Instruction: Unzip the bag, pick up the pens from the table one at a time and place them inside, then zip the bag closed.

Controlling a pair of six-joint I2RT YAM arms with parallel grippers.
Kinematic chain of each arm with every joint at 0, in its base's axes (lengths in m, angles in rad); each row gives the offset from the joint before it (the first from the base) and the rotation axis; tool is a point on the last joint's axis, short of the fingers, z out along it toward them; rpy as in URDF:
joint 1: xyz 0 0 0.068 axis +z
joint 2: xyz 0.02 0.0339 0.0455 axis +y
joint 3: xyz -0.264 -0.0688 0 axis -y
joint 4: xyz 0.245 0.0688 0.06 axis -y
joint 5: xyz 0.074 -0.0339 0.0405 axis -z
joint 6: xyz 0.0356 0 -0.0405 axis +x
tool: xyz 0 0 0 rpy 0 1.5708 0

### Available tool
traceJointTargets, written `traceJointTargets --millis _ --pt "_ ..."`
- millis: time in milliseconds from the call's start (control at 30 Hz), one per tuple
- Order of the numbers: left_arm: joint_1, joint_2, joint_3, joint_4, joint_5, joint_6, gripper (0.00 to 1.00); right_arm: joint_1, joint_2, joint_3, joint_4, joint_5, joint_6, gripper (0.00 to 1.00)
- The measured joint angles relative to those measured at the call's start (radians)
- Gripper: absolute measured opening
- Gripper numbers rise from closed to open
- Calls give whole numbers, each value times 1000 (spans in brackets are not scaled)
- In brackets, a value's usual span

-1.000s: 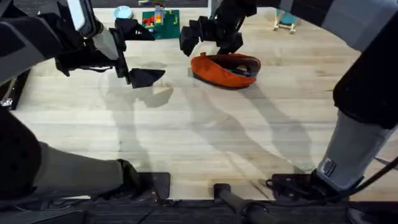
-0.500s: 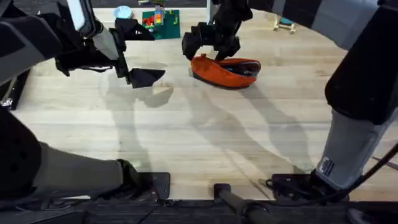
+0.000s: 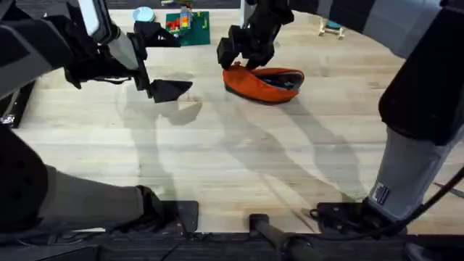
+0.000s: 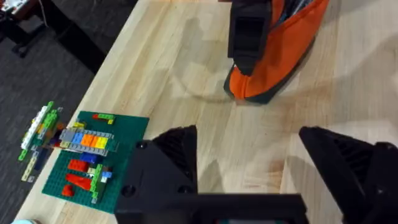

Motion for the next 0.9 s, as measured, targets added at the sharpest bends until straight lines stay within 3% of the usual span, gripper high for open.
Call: traceJointTargets --millis 633,900 --pt "0 0 0 0 0 0 993 1 0 0 17 -4 35 298" --pt "0 0 0 0 0 0 993 1 0 0 21 -4 39 265"
